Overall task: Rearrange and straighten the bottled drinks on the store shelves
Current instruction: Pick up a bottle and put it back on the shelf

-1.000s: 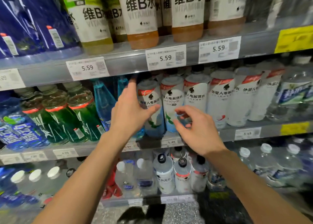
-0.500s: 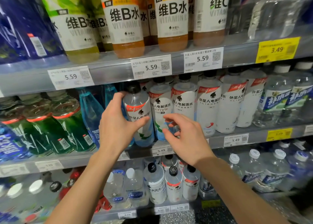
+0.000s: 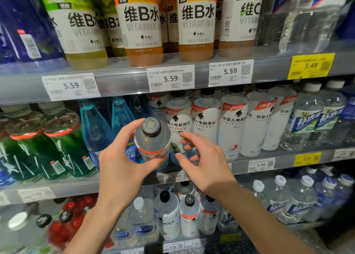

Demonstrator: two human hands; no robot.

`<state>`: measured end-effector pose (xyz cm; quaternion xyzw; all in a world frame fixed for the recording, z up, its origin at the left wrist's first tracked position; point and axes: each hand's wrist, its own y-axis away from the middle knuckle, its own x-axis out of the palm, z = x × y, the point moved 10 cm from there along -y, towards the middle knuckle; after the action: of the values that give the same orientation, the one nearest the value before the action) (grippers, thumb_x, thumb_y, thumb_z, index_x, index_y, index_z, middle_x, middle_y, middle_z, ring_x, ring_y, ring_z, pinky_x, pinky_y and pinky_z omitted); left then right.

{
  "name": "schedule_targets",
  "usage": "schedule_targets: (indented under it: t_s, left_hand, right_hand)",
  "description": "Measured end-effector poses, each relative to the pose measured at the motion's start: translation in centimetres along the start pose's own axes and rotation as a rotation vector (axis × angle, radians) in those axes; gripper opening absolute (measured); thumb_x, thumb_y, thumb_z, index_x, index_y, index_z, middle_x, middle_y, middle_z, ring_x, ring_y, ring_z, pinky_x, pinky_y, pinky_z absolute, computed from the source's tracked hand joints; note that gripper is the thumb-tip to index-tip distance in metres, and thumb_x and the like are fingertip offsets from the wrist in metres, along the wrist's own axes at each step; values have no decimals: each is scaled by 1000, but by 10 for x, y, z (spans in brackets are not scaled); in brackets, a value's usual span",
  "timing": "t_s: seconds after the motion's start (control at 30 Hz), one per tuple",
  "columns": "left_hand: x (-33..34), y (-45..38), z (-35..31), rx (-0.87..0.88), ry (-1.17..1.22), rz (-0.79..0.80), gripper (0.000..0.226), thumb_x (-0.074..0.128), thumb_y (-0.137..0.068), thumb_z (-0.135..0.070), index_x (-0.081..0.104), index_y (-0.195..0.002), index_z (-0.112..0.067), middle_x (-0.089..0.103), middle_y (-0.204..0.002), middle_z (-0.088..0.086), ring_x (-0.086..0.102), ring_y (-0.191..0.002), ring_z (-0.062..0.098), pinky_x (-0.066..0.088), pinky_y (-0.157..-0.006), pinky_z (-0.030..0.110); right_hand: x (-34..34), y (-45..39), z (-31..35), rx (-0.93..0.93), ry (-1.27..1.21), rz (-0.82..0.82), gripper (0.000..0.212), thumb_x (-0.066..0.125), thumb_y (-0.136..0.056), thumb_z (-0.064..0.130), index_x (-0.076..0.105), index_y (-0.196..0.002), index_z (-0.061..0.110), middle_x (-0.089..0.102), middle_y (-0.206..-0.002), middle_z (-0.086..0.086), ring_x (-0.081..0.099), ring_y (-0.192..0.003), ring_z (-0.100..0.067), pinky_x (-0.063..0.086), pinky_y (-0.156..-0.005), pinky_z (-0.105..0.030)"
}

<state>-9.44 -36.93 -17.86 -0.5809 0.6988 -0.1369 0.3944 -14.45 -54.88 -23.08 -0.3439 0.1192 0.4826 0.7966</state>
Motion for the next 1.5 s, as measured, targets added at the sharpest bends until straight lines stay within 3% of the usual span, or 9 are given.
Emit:
schedule_targets:
  t_s: [0.2, 0.53, 0.73, 0.93, 1.07, 1.13, 1.23, 1.33, 1.5]
  left_hand:
    - [-3, 5, -9, 14, 119, -8, 76, 88, -58, -25, 60, -129, -25, 67, -119, -23, 63, -111, -2, 50, -94, 18]
    - [-6, 15, -25, 3, 126, 32, 84, 93, -57, -30, 58, -133, -29, 65, -125, -21, 60, -119, 2, 54, -95, 37]
    - [22, 30, 3, -138, 119, 135, 97, 96, -53, -27, 52, -139, -29, 68, -117, -19, 62, -110, -7, 48, -81, 7]
    - [64, 46, 3, -202, 254, 244, 102, 93, -56, -2, 41, -141, -25, 74, -103, -16, 65, -99, -8, 48, -71, 7]
    - [95, 49, 18, -282, 353, 448, 94, 91, -63, -15, 40, -141, -24, 74, -107, -7, 67, -99, -1, 51, -80, 14]
    - [109, 56, 37, -331, 377, 601, 70, 80, -74, -42, 48, -134, -22, 74, -110, -2, 70, -98, 10, 55, -83, 25]
    - [124, 79, 75, -396, 169, 878, 60, 43, -88, -72, 65, -108, -20, 75, -103, 2, 71, -91, 14, 56, -87, 37]
    - [126, 96, 97, -180, -267, 1072, 62, 43, -79, -81, 67, -87, -24, 72, -86, -10, 65, -78, 3, 51, -76, 24]
    - [124, 99, 123, -116, -419, 927, 38, 63, -86, -57, 68, -109, -27, 71, -102, -13, 65, -81, 4, 53, -81, 32]
  right_hand:
    - [-4, 5, 9, -32, -135, 16, 51, 71, -87, 26, 54, -134, 36, 60, -115, 21, 56, -113, -4, 54, -79, -21]
    - [-11, 13, 33, -45, -454, 111, 47, 64, -84, 21, 59, -130, 35, 64, -124, 18, 58, -120, -4, 51, -96, -22]
    - [-8, 15, 30, -9, -457, 189, 52, 76, -80, 22, 60, -128, 36, 65, -124, 19, 57, -121, -1, 52, -95, -27]
    - [-19, 22, 15, 41, -403, 201, 52, 86, -73, 12, 67, -116, 32, 72, -109, 13, 66, -105, -4, 55, -79, -18]
    - [-36, 29, -2, 76, -375, 160, 47, 90, -67, 14, 70, -104, 35, 73, -101, 15, 68, -98, -3, 57, -70, -23]
    - [-40, 34, -12, 104, -310, 166, 46, 91, -65, 19, 71, -103, 35, 72, -99, 20, 67, -96, 0, 58, -71, -24]
    - [-41, 39, -25, 141, -196, 191, 48, 93, -64, 27, 71, -107, 33, 73, -100, 20, 68, -97, -6, 60, -82, -37]
    - [-46, 43, -35, 150, -166, 173, 49, 92, -64, 33, 71, -108, 31, 73, -100, 17, 67, -98, -9, 59, -83, -41]
    - [-52, 45, -40, 151, -102, 155, 48, 91, -63, 40, 71, -106, 31, 73, -97, 14, 64, -95, -7, 56, -83, -40]
